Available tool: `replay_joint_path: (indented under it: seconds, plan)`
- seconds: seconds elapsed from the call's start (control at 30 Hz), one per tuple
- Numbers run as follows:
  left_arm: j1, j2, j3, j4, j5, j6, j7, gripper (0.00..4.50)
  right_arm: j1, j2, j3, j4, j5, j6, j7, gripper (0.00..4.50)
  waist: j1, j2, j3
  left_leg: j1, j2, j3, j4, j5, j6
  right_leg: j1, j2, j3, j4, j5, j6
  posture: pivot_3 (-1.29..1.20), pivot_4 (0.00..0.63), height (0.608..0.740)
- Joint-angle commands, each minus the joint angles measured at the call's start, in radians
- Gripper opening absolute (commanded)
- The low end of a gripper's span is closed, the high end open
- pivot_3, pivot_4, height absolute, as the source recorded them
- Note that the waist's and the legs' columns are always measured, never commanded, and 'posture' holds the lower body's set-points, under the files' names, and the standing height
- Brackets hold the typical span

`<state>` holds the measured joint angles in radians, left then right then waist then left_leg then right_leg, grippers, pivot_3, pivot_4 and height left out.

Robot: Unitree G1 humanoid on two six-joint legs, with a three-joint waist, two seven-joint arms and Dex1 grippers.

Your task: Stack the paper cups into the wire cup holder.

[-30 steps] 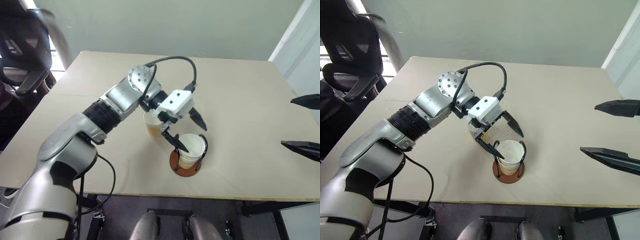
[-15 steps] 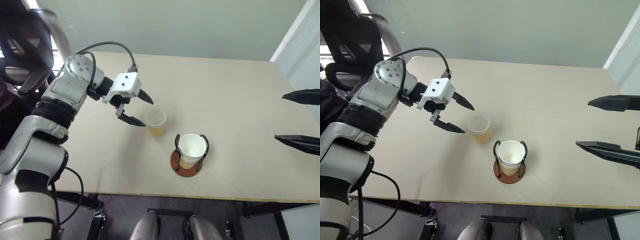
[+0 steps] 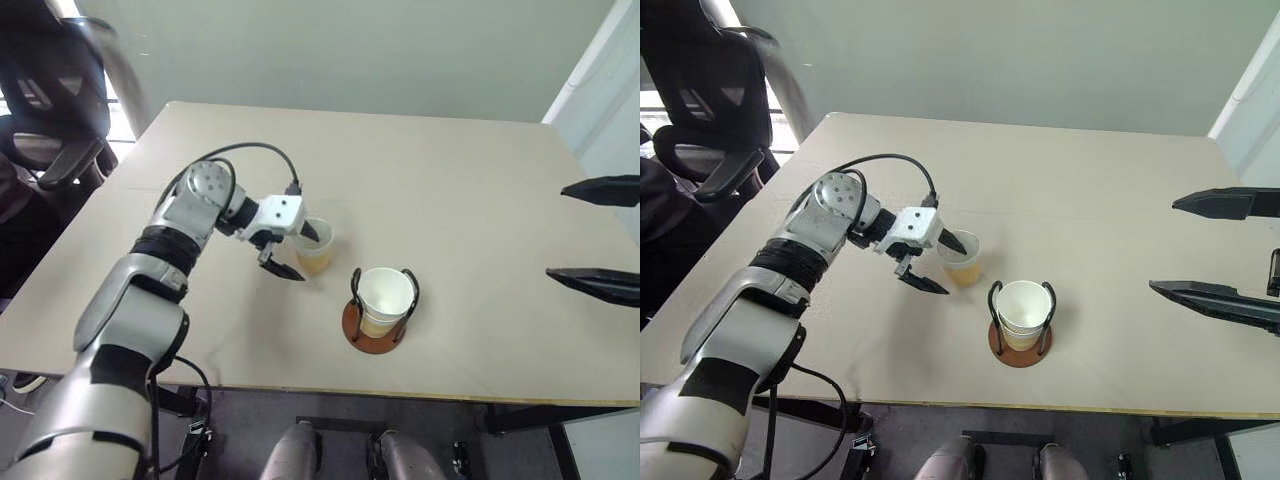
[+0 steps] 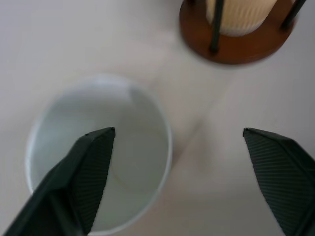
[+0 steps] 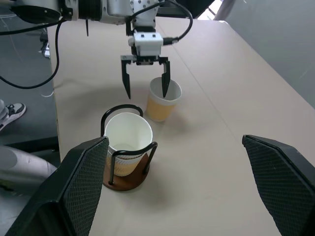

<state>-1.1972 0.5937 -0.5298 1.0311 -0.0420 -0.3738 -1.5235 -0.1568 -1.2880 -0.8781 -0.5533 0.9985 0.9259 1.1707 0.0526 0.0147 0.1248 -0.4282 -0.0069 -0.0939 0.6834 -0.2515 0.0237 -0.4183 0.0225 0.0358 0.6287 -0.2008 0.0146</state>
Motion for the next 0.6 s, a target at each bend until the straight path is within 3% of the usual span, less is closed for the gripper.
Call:
replay_joint_path:
  seconds: [0.03,0.3,0.5,0.6]
  plan:
    - [-0.034,-0.016,0.048,0.055,0.053,-0.057,0.024,3.17,-0.008,-0.017,-0.042,-0.005,0.002,0.004,0.005,4.5,0.0,0.0,0.0,0.0,0.0,0.0,0.0,0.0,0.0,0.0,0.0,0.0,0.0,0.0,0.0,0.0,0.15,0.74]
    - [-0.064,-0.043,0.118,0.088,0.102,-0.079,0.014,0.19,0.002,-0.008,-0.052,-0.009,-0.012,0.008,0.011,4.5,0.0,0.0,0.0,0.0,0.0,0.001,0.0,0.0,0.001,0.0,0.0,0.0,-0.001,0.0,0.0,0.0,0.15,0.74]
    - [-0.07,-0.028,0.147,0.064,0.098,-0.063,-0.067,0.04,0.003,-0.005,-0.042,-0.006,-0.017,0.0,0.01,4.5,0.0,0.0,0.0,0.0,0.0,0.001,0.0,0.0,0.001,0.0,0.0,0.0,0.0,0.0,0.001,0.0,0.15,0.74]
    - [-0.071,0.022,0.075,-0.021,0.004,-0.017,-0.091,0.04,0.001,-0.007,-0.041,-0.003,-0.02,-0.001,0.014,4.5,0.0,0.0,0.0,0.0,0.0,0.001,0.0,0.0,0.001,0.0,0.0,0.0,0.0,0.0,0.001,0.0,0.15,0.74]
